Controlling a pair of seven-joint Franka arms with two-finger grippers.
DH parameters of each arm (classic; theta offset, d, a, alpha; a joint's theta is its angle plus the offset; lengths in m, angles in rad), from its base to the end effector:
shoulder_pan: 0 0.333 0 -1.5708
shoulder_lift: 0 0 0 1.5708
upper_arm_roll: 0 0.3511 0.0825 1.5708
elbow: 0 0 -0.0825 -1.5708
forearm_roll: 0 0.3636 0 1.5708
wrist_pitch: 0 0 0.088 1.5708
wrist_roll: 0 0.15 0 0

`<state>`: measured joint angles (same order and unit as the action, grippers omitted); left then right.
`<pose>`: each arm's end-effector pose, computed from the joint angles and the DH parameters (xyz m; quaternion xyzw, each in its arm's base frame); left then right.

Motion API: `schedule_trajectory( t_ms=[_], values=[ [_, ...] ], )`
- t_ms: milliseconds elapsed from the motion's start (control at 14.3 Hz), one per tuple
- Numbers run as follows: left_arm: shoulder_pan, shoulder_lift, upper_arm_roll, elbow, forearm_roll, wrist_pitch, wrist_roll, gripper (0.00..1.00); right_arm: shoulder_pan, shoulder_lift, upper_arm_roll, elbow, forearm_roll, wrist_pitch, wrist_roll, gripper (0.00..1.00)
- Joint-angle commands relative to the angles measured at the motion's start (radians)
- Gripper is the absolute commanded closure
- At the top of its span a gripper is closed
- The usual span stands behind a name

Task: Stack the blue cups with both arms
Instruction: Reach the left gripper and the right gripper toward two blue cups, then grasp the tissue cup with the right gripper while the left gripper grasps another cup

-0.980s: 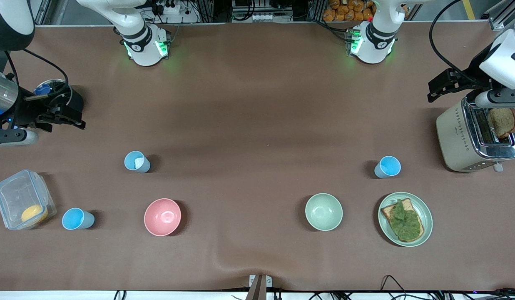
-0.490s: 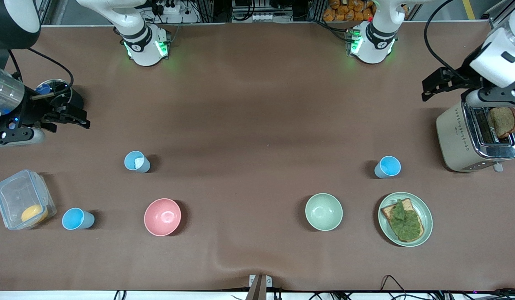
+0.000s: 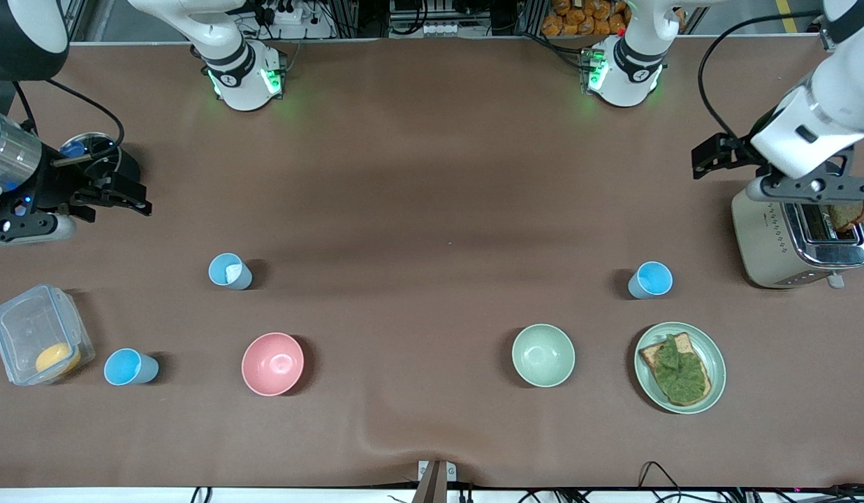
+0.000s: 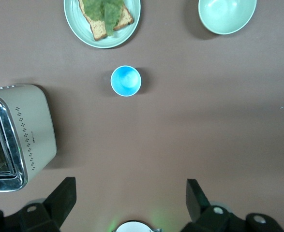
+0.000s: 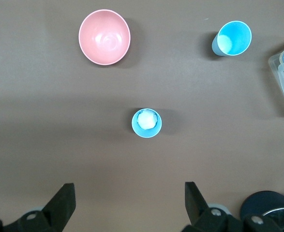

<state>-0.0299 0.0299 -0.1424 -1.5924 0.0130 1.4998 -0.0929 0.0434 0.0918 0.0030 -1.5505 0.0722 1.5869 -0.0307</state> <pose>0.5220 -0.0877 0.5857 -0.9973 0.0396 0.0599 0.0124 0.5614 0.0367 0.5771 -0.9983 -0.0369 0.0280 0.0360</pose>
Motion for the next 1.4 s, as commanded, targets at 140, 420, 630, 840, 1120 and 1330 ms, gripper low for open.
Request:
schedule_trajectory(
  t_ms=[140,420,630,840,1120,1330],
  values=[
    [0.008,0.011,-0.006,-0.11,0.025,0.109,0.035,0.0,0.0,0.003,0.0,0.013,-0.003,-0.007,0.014,0.0],
    [-0.01,0.21,-0.002,0.041,0.12,0.079,0.033,0.0,-0.002,0.003,-0.003,0.013,-0.006,-0.007,0.017,0.0],
    [-0.018,0.298,-0.005,0.052,0.137,0.076,0.019,0.0,0.007,0.028,-0.001,0.007,-0.032,-0.011,0.014,0.0],
    [0.008,0.361,-0.006,0.04,0.136,0.105,0.018,0.0,0.059,0.114,-0.001,-0.028,-0.072,0.005,0.017,0.0],
    [0.034,0.366,-0.006,-0.078,0.116,0.268,0.018,0.0,0.101,0.138,-0.001,-0.209,-0.114,0.281,0.026,0.0],
    [0.047,0.354,-0.006,-0.15,0.116,0.355,0.025,0.0,0.116,0.18,-0.003,-0.309,-0.135,0.48,0.04,0.0]
  ],
)
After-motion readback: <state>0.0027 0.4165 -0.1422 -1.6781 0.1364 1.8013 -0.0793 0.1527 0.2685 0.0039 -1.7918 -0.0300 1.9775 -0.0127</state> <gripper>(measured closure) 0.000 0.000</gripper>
